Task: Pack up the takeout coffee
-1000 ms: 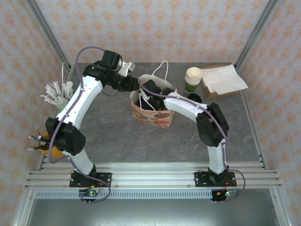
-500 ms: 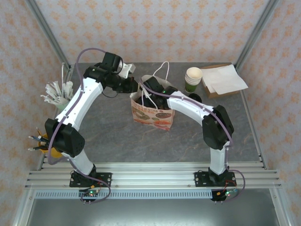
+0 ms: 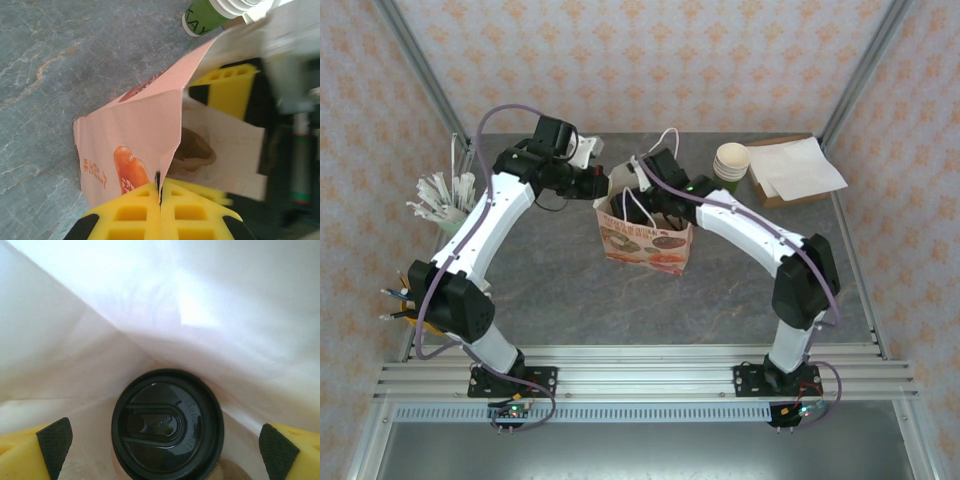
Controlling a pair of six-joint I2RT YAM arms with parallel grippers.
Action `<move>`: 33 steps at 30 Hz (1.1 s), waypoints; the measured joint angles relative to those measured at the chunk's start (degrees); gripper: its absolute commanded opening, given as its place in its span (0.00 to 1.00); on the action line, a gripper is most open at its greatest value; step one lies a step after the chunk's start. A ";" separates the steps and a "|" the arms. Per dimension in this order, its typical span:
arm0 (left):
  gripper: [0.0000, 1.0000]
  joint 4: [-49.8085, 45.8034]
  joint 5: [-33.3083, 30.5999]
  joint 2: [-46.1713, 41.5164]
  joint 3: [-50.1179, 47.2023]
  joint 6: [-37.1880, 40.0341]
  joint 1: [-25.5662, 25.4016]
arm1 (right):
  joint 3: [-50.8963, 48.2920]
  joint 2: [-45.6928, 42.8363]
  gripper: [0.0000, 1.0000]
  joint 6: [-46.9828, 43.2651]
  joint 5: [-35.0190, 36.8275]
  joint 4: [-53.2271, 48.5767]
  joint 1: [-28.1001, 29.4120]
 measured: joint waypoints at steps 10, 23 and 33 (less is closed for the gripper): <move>0.11 0.90 -1.92 -0.52 -0.81 -0.07 0.00 | -0.46 -6.88 0.99 0.22 2.10 3.89 -0.85; 0.83 0.42 -6.97 -0.85 7.30 -1.57 -0.02 | 3.89 -15.89 1.00 4.28 26.97 10.58 -1.03; 1.00 -3.56 -33.64 -9.25 13.66 -7.34 9.77 | 8.83 -15.98 1.00 5.70 38.93 6.60 -4.17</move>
